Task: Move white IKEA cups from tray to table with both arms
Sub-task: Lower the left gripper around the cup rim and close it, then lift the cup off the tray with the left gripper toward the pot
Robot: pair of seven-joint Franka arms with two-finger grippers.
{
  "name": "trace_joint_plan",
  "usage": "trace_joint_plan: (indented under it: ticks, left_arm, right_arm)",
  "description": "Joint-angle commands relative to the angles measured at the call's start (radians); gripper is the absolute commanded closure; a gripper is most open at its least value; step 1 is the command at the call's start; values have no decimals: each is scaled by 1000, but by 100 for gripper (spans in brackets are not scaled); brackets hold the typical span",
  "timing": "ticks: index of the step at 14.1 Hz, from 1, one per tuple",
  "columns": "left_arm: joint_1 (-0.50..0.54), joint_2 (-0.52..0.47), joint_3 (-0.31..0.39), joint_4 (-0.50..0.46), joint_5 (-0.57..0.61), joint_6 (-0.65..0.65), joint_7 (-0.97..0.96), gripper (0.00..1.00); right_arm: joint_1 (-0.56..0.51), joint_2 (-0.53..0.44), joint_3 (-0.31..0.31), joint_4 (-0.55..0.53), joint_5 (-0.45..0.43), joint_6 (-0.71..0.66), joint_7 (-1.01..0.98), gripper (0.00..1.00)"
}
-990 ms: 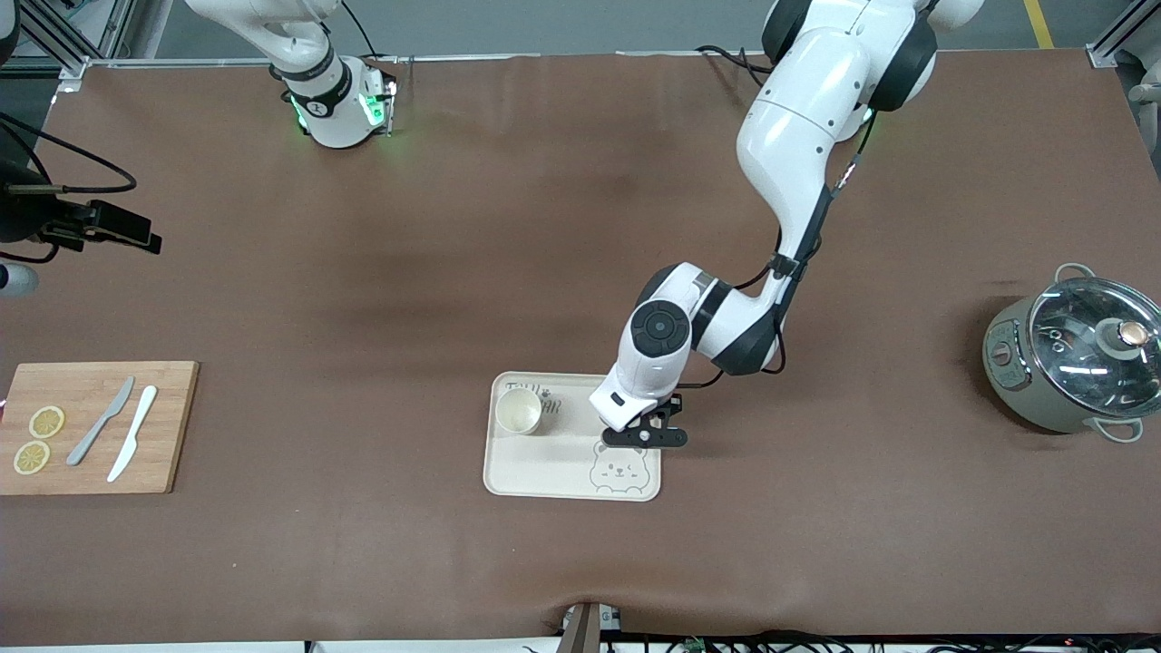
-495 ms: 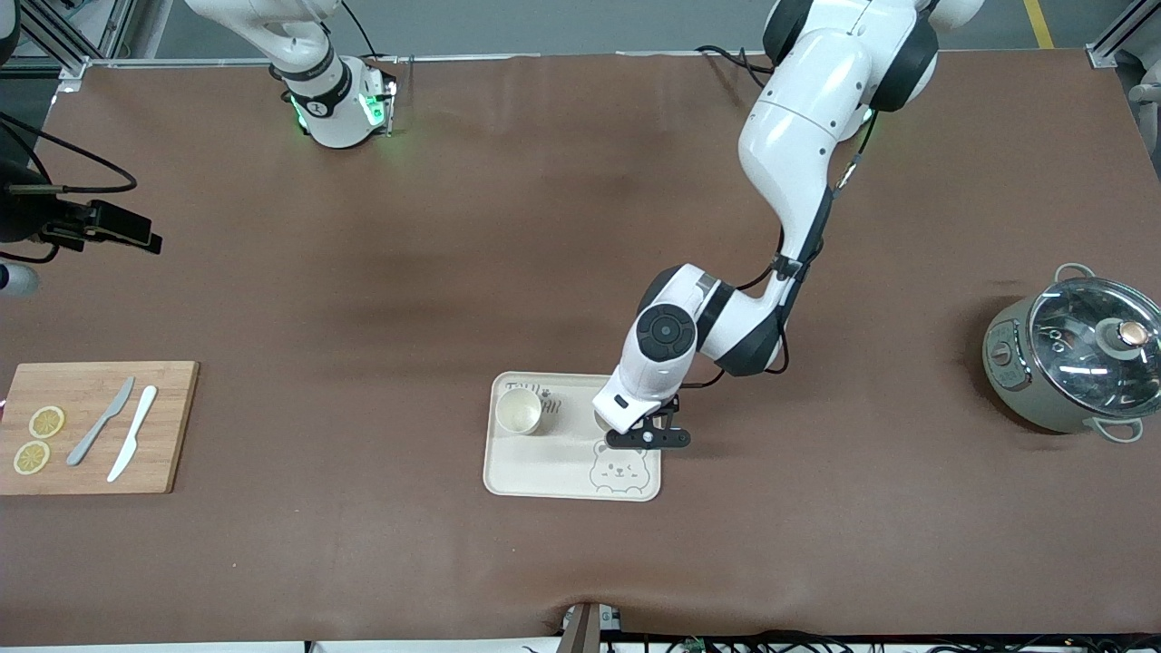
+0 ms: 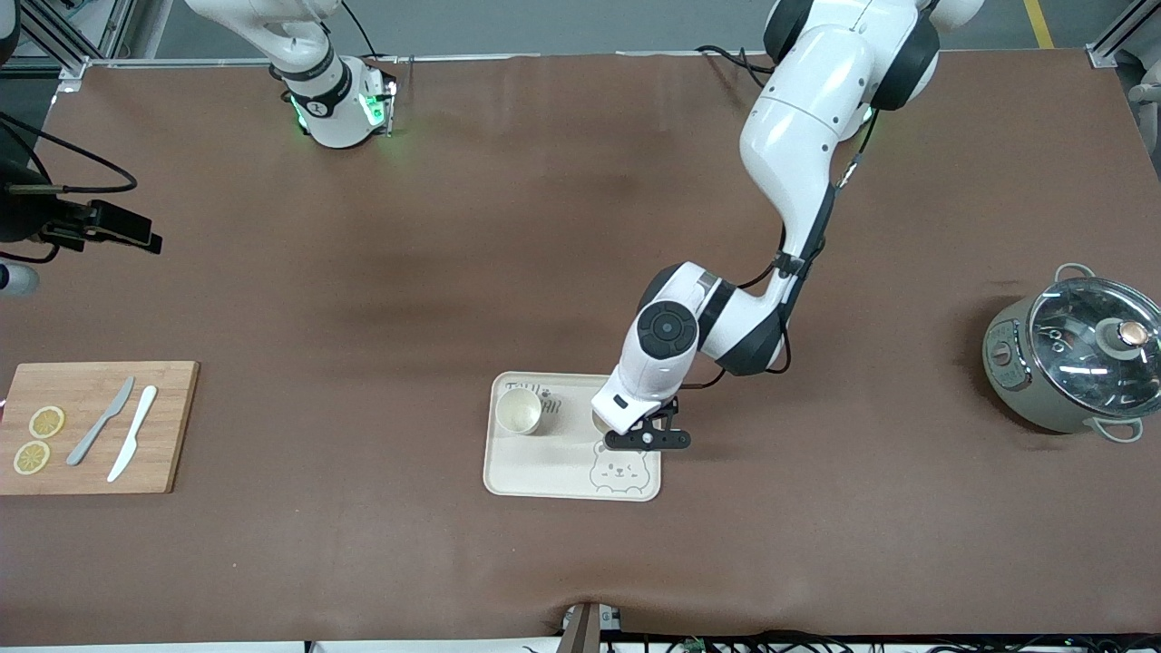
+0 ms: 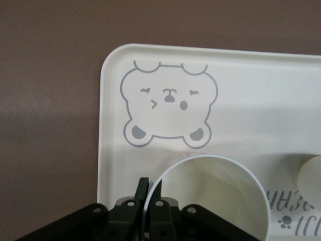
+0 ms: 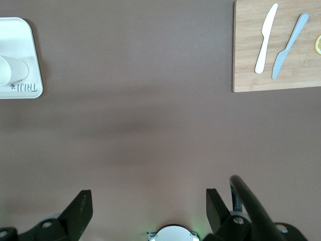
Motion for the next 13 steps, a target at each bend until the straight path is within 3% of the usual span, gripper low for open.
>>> trace_joint_plan:
  ticks: [1, 8, 13]
  left_arm:
    - [1, -45, 5, -8, -16, -43, -7, 100]
    - [43, -216, 2, -78, -17, -215, 61, 100]
    - [60, -437, 2, -340, -19, -180, 140, 100]
  right_arm:
    - [0, -5, -1, -4, 14, -5, -7, 0]
    - [9, 36, -1, -10, 3, -6, -13, 0]
    - [2, 95, -1, -9, -3, -32, -12, 0]
